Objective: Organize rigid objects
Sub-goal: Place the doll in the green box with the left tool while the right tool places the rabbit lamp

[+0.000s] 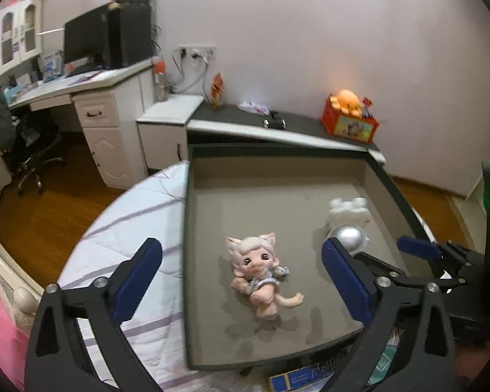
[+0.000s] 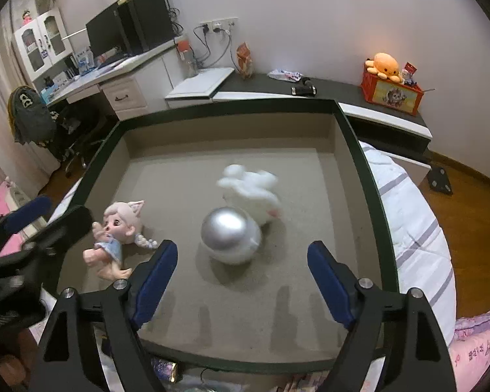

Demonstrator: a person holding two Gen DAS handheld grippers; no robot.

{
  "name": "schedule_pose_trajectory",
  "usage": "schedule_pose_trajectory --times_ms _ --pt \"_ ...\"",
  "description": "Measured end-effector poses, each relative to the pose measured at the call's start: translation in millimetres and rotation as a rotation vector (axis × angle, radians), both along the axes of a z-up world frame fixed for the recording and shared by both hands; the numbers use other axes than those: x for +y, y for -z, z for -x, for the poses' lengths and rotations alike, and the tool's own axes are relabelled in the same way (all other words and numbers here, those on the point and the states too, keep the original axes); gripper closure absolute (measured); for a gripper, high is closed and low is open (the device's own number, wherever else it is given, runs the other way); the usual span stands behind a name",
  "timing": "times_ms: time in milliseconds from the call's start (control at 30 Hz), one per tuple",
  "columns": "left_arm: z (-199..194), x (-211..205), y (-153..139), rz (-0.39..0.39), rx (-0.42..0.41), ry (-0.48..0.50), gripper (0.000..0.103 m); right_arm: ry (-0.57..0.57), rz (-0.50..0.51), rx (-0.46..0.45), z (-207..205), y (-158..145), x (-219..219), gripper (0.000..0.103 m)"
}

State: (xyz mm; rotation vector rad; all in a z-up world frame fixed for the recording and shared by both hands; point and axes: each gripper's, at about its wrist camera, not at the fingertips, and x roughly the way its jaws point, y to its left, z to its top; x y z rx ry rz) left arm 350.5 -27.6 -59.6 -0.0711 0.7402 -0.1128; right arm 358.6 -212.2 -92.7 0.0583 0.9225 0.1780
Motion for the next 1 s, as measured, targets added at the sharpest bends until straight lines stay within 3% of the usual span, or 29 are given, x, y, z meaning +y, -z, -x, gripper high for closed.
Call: schedule_pose_trajectory --times_ms 200,500,533,567,633,1000 --pt "32 15 -13 -0.004 -0.029 -0.039 0.002 0.06 -0.061 -0.088 29 -27 -17 0.019" --pt "102 13 -36 -0.048 -0.069 -0.061 0.0 0.124 -0.11 -0.231 124 -66 -35 0.014" --pt "113 11 -40 -0.053 -0.073 -0.068 0.0 0.128 -0.109 -0.237 133 -68 -36 0.012" --pt "120 11 -42 -0.057 -0.075 -0.07 0.0 0.137 -0.113 -0.247 146 -70 -37 0.001" --pt "139 7 -48 -0.077 -0.081 -0.083 0.0 0.149 -0.128 -0.271 165 -73 -41 0.0" --pt "225 0 -60 -0.096 -0.093 -0.167 0.0 0.048 -0.142 -0.327 229 -93 -32 0.0"
